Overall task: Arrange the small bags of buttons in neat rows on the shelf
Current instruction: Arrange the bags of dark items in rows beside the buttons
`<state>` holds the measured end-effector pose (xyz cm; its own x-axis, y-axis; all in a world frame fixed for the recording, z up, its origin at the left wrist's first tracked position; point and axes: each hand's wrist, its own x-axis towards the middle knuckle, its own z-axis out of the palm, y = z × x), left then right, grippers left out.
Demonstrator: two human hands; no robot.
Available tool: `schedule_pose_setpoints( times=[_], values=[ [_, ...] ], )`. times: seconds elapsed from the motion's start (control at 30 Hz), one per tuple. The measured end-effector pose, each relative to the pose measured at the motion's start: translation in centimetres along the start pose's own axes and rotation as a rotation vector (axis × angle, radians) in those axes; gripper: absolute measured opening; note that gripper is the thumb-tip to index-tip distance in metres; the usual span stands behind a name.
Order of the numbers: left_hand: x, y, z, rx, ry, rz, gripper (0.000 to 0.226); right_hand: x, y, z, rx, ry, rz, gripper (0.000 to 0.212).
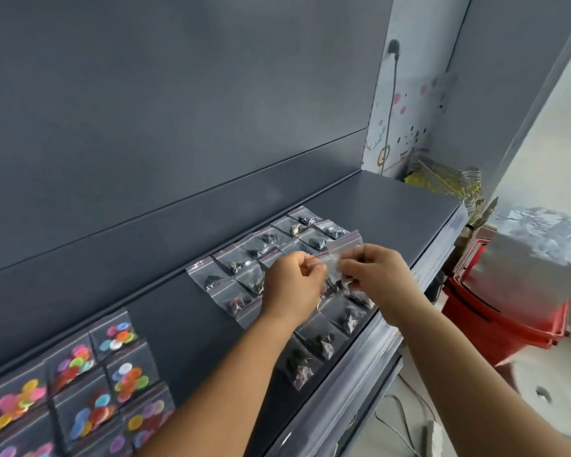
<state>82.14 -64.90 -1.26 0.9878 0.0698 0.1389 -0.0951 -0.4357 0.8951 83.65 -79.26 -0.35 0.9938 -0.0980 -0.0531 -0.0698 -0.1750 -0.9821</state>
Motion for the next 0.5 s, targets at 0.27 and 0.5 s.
schedule_pose_setpoints(
  times=[0.27,0.5],
  values=[
    [5.9,0.8,5.7,0.186,0.159,-0.104,0.009,9.7,1.3,-3.2,-0.219,-0.143,-0.076,0.011],
    [9.2,1.2,10.8,0.519,0.277,-0.233,0.017,16.1,3.4,-5.3,-0.391,-0.296,-0.105,0.007]
  ],
)
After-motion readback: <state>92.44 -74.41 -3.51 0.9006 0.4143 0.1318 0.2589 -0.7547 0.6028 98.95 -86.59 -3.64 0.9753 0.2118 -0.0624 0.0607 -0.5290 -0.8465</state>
